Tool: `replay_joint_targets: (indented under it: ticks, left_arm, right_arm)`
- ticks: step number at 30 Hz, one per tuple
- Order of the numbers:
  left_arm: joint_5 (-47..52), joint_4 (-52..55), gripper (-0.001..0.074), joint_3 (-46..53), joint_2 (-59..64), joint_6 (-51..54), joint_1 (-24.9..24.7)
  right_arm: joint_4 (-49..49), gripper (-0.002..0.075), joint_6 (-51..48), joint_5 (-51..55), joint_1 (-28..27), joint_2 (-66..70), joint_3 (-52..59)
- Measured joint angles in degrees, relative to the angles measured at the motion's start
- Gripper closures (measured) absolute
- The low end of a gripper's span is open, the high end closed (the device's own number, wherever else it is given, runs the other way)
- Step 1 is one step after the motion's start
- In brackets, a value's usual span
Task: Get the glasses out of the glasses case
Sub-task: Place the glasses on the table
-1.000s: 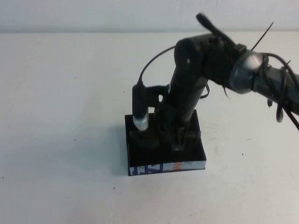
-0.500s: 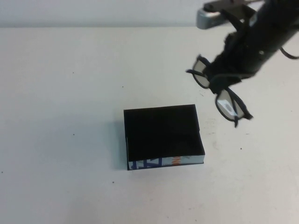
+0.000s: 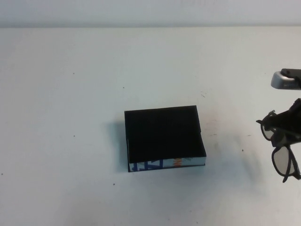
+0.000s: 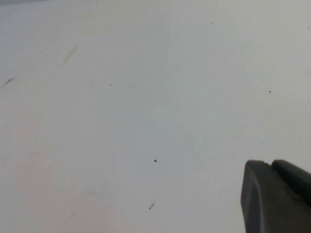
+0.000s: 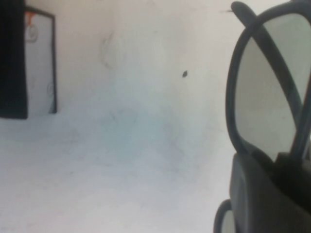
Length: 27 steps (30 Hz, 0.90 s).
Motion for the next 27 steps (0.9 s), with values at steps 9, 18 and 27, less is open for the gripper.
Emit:
replay_joint_targets:
  ticks: [9,18,27]
  left_arm:
    - [0.00,0.00,0.0740,0.00,0.00,0.00,0.00]
    - [0.00,0.00,0.0740,0.00,0.00,0.00,0.00]
    - [0.00,0.00,0.0740,0.00,0.00,0.00,0.00]
  right_arm:
    - [2.23,0.0672,0.00,-7.47,-0.34,9.23,0.22]
    - [2.96,0.0516,0.00,-9.56,-0.34,12.25,0.22]
    - [2.11,0.0371,0.14,-4.46,-0.34,8.86,-1.17]
